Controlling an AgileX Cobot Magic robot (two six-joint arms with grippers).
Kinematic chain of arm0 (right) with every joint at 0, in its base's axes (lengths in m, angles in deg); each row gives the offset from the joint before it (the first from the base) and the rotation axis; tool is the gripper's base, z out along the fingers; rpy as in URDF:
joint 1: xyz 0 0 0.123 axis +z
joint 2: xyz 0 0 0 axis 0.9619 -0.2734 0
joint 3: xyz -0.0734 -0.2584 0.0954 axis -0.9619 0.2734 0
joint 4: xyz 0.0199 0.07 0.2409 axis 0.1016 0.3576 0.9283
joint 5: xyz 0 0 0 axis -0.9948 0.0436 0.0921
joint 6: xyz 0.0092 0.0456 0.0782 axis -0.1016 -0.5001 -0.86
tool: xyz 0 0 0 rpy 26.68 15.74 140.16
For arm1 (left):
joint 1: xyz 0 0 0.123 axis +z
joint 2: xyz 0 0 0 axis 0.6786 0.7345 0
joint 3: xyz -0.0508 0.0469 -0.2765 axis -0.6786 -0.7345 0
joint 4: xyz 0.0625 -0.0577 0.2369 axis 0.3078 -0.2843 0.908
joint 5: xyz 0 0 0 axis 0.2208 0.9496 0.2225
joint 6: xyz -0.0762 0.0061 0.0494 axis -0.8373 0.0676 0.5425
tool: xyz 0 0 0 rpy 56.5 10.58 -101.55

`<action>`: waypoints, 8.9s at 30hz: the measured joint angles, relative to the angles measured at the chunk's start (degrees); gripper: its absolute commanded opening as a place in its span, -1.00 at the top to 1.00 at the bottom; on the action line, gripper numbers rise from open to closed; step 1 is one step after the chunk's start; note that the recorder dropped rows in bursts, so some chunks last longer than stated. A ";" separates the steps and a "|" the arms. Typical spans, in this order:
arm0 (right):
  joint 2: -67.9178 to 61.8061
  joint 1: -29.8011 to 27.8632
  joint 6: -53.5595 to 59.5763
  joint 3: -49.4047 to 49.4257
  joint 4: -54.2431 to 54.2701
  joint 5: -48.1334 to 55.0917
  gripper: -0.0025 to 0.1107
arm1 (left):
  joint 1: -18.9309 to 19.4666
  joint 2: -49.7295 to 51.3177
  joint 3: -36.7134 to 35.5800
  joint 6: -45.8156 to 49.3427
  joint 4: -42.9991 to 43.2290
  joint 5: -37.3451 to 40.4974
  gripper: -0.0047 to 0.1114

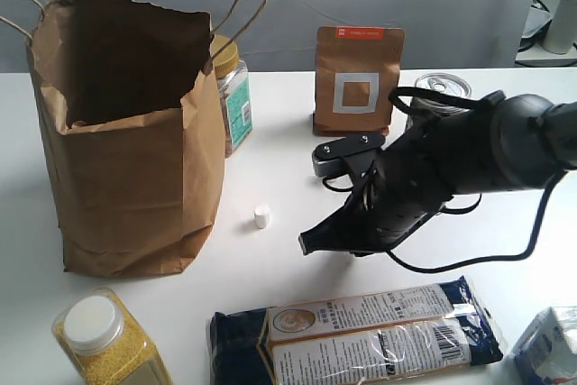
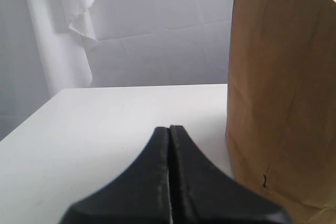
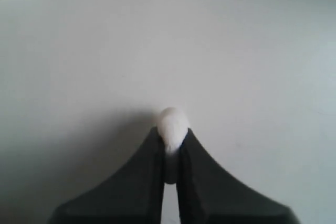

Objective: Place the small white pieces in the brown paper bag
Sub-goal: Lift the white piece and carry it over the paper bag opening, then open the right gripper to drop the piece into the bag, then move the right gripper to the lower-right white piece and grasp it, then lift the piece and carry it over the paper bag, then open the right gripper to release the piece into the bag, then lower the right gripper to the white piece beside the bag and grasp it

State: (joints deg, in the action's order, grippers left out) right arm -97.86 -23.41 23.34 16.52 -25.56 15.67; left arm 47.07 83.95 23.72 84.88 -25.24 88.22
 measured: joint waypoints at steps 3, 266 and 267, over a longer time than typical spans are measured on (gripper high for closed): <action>3.89 0.00 0.00 0.00 0.00 0.28 0.96 | 0.00 0.00 0.00 0.00 0.00 0.00 0.92; 2.01 9.78 -14.14 -1.14 3.08 -14.30 -0.11 | 0.00 0.00 0.00 0.00 0.00 0.00 0.92; 1.27 9.47 -14.02 -1.25 3.19 -14.79 -0.11 | 0.00 0.00 0.00 0.00 0.00 0.00 0.92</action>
State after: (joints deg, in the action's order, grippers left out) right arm -96.59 -13.94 9.32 15.27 -22.36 0.88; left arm 47.07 83.95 23.72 84.88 -25.24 88.22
